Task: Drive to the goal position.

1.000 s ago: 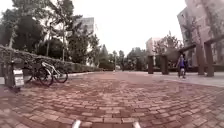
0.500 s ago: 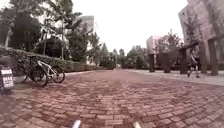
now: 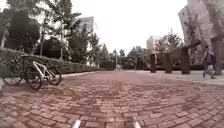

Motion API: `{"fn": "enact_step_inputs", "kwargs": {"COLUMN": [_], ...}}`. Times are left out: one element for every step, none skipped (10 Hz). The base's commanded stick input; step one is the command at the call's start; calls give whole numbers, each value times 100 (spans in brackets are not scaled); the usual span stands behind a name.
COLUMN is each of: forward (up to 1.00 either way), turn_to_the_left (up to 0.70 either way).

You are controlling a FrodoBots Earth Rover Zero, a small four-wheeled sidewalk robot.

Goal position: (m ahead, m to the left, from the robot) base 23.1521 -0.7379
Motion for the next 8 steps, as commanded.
{"fn": "enact_step_inputs", "kwargs": {"forward": [70, 70, 70, 70, 70, 70, 70, 70], "turn_to_the_left": [0, 0, -5, -2, 0, 0, 0, -3]}}
